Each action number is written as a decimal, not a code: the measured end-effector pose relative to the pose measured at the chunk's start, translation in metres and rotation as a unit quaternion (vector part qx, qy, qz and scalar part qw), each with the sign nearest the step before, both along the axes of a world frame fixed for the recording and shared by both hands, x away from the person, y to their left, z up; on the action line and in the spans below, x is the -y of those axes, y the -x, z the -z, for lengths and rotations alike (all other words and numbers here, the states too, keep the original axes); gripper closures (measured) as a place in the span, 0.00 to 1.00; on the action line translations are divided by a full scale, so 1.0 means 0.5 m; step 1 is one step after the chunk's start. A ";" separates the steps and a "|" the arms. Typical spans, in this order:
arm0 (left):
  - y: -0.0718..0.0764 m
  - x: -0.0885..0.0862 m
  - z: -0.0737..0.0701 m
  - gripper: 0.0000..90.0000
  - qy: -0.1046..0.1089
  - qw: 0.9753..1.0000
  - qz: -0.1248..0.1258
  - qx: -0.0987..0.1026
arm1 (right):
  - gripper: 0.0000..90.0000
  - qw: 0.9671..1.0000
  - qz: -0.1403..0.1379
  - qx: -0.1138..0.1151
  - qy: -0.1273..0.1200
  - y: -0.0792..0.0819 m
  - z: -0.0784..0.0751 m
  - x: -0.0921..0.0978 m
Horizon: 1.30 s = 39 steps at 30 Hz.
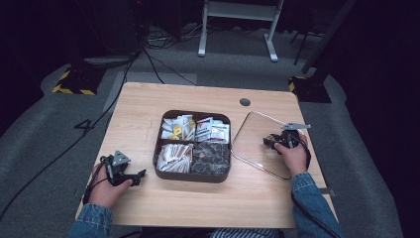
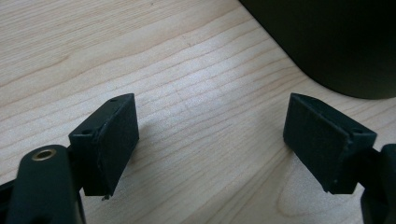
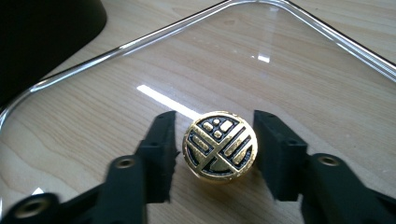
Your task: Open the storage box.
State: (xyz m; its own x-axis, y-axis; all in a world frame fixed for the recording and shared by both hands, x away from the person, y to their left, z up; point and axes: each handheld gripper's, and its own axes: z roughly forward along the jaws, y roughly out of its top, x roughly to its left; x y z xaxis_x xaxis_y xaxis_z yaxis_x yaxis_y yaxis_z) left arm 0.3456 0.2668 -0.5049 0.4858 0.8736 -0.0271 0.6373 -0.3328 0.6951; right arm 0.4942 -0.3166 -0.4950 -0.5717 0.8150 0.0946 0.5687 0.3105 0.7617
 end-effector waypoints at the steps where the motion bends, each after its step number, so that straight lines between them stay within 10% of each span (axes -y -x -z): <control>1: 0.000 0.000 0.000 0.21 0.000 1.000 0.000 0.000 | 0.53 1.000 0.003 0.002 -0.005 0.000 0.000 0.000; 22: -0.002 -0.003 -0.007 0.35 0.016 1.000 -0.013 -0.006 | 0.38 0.997 0.011 0.053 -0.062 0.043 -0.104 0.025; 39: 0.008 -0.006 -0.053 0.39 0.052 0.998 -0.022 0.019 | 0.38 0.997 0.014 0.056 -0.059 0.056 -0.112 0.039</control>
